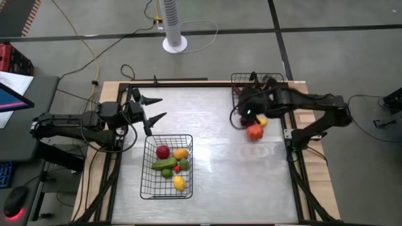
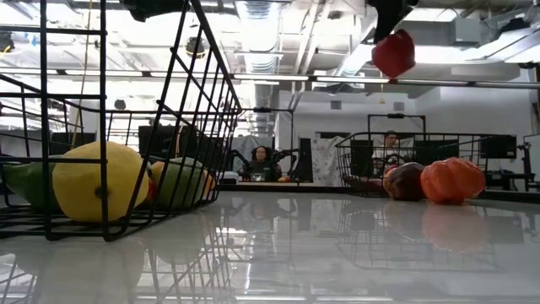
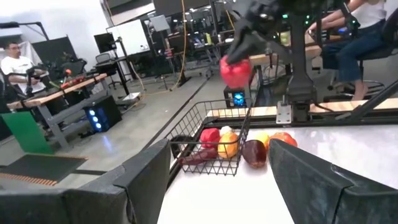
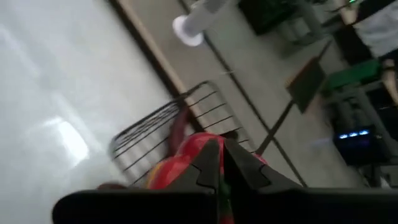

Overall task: Sort produce into baskets
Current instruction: Put the bell pepper into the top wire basket, then put the pumpkin into the top wire basket

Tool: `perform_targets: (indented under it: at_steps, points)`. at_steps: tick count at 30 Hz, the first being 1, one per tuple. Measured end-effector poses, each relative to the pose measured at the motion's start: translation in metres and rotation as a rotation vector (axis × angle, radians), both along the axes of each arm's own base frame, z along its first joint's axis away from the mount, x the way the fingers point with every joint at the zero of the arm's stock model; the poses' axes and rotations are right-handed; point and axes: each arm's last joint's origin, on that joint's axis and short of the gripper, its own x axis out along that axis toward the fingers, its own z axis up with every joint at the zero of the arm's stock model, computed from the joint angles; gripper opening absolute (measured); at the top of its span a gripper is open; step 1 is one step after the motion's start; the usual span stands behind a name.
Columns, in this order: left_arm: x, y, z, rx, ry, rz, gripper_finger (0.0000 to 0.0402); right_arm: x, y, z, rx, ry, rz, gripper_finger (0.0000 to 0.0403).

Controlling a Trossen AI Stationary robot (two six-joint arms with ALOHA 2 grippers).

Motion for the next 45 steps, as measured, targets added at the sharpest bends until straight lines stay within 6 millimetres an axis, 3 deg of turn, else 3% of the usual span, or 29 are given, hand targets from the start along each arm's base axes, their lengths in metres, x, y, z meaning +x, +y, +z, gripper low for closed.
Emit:
perform_targets:
  at_steps: [5, 10, 14, 18, 22, 26, 30, 34, 41, 45]
  points:
    - [0.0, 0.0, 0.0, -0.001, -0.002, 0.0, 0.0258, -0.011, -0.033, -0.007, -0.063, 0.002, -0.064, 0.005]
    - [0.0, 0.0, 0.0, 0.0, 0.0, 0.0, 0.0258, -0.023, -0.07, -0.026, -0.033, 0.093, -0.144, 0.0069]
    - [0.0, 0.0, 0.0, 0.004, 0.002, 0.001, 0.0258, -0.03, -0.092, -0.048, 0.09, 0.138, -0.174, 0.0125]
    - [0.0, 0.0, 0.0, 0.015, 0.009, 0.001, 0.0258, -0.033, -0.099, -0.06, 0.224, 0.126, -0.173, 0.0201]
    - [0.0, 0.0, 0.0, 0.023, 0.013, 0.011, 0.0258, -0.028, -0.086, -0.064, 0.443, 0.03, -0.094, 0.0256]
    - [0.0, 0.001, -0.001, 0.023, 0.02, 0.02, 0.0258, -0.018, -0.055, -0.074, 0.566, 0.048, 0.039, 0.0275]
    - [0.0, 0.001, -0.002, 0.021, 0.03, 0.02, 0.0258, -0.015, -0.017, -0.1, 0.574, 0.098, 0.112, 0.0276]
    - [0.0, 0.001, -0.003, 0.014, 0.034, 0.02, 0.0258, -0.025, 0.009, -0.131, 0.561, 0.119, 0.13, 0.0277]
    - [0.0, 0.001, 0.0, 0.008, 0.006, 0.022, 0.0258, -0.042, 0.028, -0.167, 0.555, 0.193, 0.137, 0.028]
    - [0.0, 0.001, 0.001, 0.008, -0.002, 0.022, 0.0258, -0.045, 0.031, -0.179, 0.551, 0.227, 0.156, 0.0303]
